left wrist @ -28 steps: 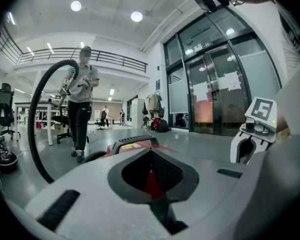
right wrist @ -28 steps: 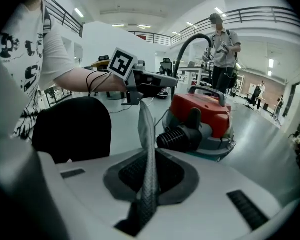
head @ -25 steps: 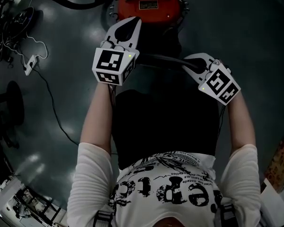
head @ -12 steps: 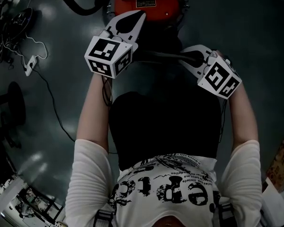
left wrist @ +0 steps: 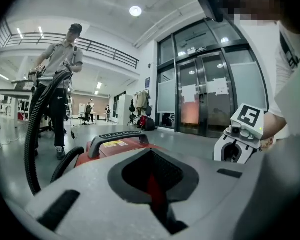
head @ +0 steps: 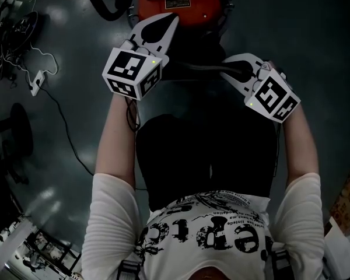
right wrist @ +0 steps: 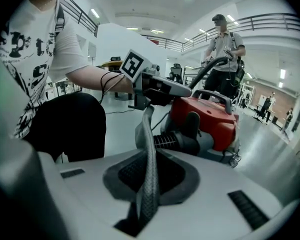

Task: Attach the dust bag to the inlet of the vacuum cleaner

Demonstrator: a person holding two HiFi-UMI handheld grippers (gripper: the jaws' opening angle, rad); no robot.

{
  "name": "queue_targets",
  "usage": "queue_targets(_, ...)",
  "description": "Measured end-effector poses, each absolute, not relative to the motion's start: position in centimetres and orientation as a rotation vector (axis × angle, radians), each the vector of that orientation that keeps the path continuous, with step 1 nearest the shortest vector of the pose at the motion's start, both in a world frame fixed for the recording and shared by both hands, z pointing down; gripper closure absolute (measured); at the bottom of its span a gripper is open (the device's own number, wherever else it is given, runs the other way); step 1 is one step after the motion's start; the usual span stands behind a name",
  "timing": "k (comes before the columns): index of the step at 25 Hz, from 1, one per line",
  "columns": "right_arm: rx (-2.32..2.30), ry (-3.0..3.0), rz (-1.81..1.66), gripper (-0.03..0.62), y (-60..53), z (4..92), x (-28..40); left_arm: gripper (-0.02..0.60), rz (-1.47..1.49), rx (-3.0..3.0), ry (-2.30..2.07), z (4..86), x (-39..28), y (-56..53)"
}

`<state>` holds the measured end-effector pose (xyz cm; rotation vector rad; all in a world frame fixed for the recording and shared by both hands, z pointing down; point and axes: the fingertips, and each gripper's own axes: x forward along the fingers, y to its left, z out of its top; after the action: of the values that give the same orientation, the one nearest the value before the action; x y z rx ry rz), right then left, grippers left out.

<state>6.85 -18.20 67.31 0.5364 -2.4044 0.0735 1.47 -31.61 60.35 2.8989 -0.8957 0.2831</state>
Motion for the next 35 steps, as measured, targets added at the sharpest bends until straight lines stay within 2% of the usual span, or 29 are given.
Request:
queue_targets(15, 0.529, -2.417, 0.007, 0.566, -19.1, 68.2, 6.8, 0.580, 0.245, 2.847, -0.829, 61.4, 1.6, -32.0)
queue_targets(23, 0.560, -2.479, 0.144, 0.565, -19.2, 68.0, 7.7, 0.580, 0.321, 2.853, -0.807, 61.2, 1.8, -31.6)
queue_targets(29, 0.539, -2.414, 0.039, 0.565, -19.4, 67.8, 6.5, 0.580, 0.388, 2.864, -0.843, 61.8, 1.8, -31.7)
queue_targets(35, 0.576, -2.464, 0.130, 0.563, -19.7, 68.1, 7.6, 0.580, 0.417, 2.869, -0.827, 61.7, 2.0, -31.9)
